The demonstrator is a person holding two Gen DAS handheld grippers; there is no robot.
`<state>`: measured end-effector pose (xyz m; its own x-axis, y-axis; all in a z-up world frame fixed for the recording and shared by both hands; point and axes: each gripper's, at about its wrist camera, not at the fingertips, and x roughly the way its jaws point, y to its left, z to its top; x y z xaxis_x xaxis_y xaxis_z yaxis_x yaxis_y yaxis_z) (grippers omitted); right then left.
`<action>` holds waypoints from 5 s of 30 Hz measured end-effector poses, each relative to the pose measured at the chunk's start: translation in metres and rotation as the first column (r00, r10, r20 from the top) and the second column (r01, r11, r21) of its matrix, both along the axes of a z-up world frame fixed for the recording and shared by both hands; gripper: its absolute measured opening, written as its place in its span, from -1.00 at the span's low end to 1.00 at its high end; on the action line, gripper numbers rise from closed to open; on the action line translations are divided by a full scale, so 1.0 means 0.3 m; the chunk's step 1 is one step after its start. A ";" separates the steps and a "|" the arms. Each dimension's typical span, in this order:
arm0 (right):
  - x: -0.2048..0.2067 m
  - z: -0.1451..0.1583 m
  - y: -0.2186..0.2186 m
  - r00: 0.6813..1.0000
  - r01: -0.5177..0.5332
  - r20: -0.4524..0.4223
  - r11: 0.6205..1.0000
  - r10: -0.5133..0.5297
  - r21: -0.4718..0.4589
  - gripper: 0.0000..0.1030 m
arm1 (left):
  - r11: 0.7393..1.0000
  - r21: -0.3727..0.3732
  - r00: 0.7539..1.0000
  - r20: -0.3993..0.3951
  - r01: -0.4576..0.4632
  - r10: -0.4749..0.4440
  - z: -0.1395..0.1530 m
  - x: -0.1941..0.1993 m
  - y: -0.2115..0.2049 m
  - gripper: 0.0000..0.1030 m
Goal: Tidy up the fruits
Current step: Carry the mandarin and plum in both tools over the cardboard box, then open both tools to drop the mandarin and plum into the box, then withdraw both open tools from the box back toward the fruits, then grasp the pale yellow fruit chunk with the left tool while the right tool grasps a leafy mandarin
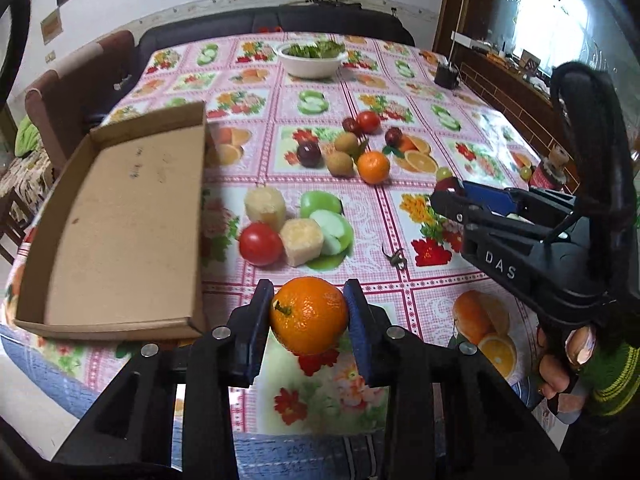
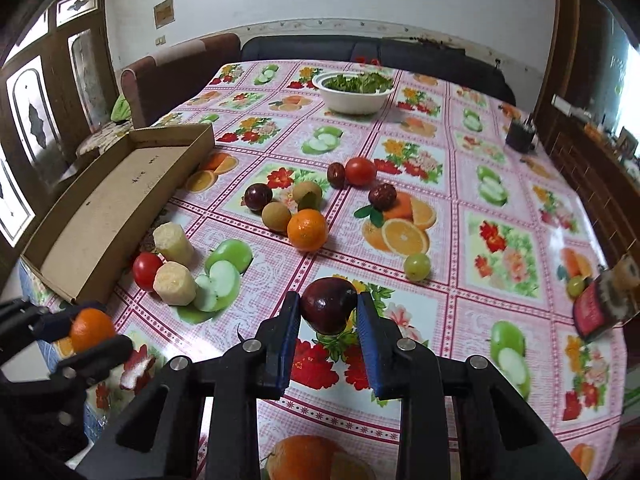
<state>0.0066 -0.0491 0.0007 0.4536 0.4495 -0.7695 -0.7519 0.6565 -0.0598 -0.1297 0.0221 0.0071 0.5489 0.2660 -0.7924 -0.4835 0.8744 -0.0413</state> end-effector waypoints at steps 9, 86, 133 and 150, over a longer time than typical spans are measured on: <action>-0.055 0.041 0.031 0.998 -0.014 0.065 1.000 0.015 -0.014 -0.43 | 0.997 0.032 0.997 0.032 -0.072 0.071 0.048 -0.071 0.068 -0.35; -0.352 0.052 0.364 0.931 -0.361 0.035 0.932 0.363 -0.037 0.15 | 0.936 0.074 0.936 -0.056 -0.343 0.347 0.038 -0.229 0.428 0.07; 0.143 -0.006 -0.177 0.987 0.118 -0.115 0.990 -0.110 0.072 0.14 | 0.996 -0.074 0.991 -0.129 -0.041 0.031 -0.113 0.146 0.019 0.06; 0.260 -0.089 -0.113 0.964 0.146 -0.242 0.979 -0.109 0.141 -0.06 | 0.981 -0.181 0.995 -0.083 -0.073 0.059 -0.148 0.171 0.124 0.06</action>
<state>0.0847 -0.0831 -0.0261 0.3329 0.5225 -0.7850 -0.6420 0.7353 0.2171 -0.0784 0.0593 -0.0374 0.4709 0.1461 -0.8700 -0.5477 0.8215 -0.1585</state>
